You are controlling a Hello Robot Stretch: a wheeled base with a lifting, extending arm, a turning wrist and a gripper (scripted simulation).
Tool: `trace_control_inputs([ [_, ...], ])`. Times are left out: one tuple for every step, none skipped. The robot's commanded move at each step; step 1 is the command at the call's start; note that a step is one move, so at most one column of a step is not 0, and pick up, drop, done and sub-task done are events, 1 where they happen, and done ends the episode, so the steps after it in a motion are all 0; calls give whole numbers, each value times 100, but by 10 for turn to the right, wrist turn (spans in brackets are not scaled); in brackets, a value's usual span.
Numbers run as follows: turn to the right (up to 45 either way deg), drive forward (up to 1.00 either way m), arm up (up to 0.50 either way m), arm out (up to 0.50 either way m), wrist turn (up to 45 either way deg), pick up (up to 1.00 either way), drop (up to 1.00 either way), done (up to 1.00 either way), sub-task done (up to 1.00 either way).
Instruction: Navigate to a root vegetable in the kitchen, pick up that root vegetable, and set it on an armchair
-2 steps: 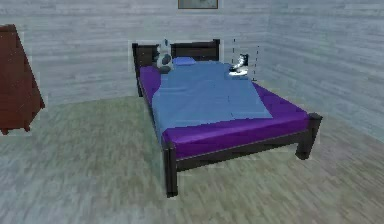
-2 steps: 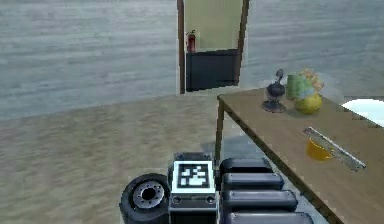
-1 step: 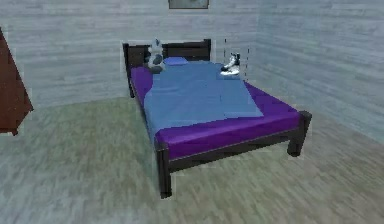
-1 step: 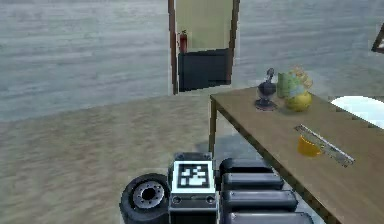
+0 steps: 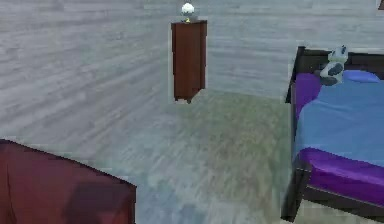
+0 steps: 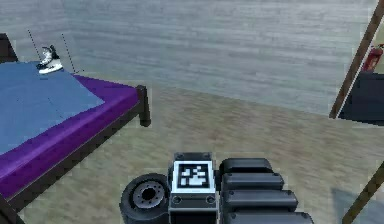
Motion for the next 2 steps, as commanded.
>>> trace_control_inputs([
  [-450, 0, 0, 0, 0, 0, 0, 0, 0],
  [-450, 0, 0, 0, 0, 0, 0, 0, 0],
])
